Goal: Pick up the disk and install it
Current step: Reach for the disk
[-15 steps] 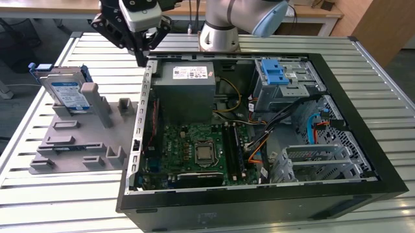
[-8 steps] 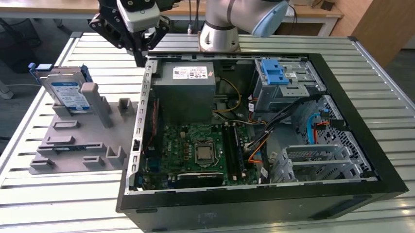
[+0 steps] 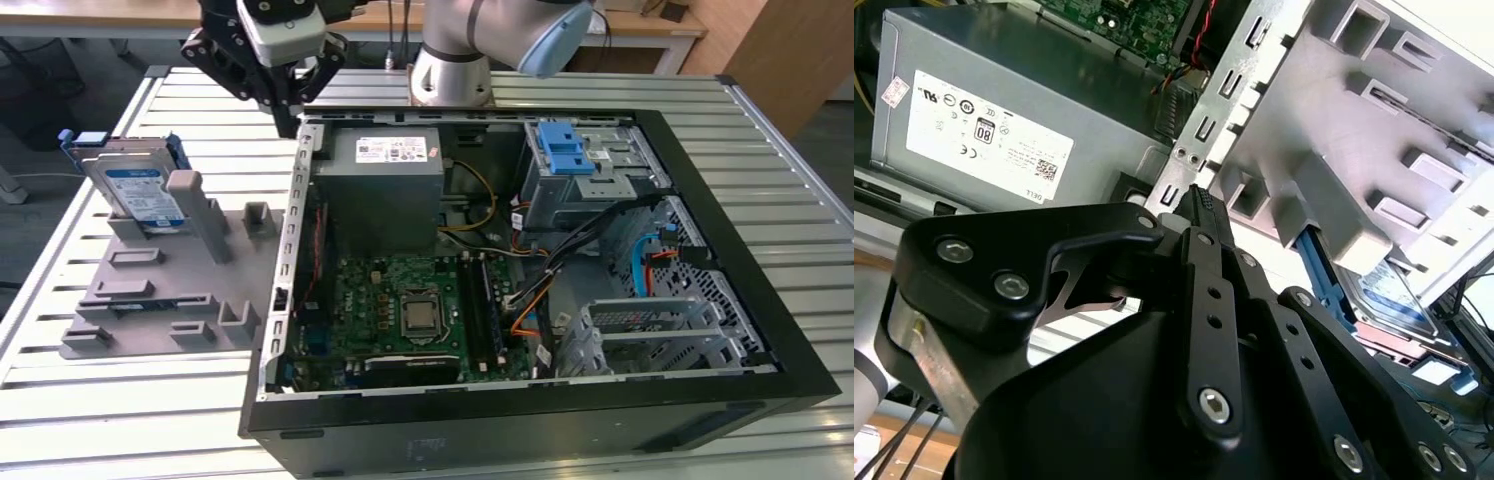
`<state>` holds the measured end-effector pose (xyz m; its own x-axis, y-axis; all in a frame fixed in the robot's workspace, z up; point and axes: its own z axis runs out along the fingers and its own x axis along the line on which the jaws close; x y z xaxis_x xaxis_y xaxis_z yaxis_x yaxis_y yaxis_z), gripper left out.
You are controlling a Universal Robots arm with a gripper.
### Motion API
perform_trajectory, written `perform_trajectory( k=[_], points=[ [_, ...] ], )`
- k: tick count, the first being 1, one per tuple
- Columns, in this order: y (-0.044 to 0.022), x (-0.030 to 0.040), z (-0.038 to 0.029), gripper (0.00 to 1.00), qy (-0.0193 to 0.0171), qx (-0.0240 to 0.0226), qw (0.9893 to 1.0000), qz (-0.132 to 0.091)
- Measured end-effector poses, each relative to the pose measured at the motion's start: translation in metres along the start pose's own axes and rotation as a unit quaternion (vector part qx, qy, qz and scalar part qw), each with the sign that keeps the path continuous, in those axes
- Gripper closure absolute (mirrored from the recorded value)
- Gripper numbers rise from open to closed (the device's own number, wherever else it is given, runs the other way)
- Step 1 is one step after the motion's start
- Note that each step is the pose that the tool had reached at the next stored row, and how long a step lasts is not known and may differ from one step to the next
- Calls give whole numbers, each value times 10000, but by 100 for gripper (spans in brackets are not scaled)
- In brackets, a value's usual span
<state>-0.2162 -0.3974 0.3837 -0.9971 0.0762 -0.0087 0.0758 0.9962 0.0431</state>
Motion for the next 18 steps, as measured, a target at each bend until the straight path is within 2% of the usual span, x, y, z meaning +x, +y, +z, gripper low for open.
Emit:
perform_trajectory(
  k=[5,7,18],
  points=[
    [-1,10,2,89,0,0,10000,0],
    [-5,58,4,89,0,0,10000,0],
    [-6,78,5,89,0,0,10000,0]
  ],
)
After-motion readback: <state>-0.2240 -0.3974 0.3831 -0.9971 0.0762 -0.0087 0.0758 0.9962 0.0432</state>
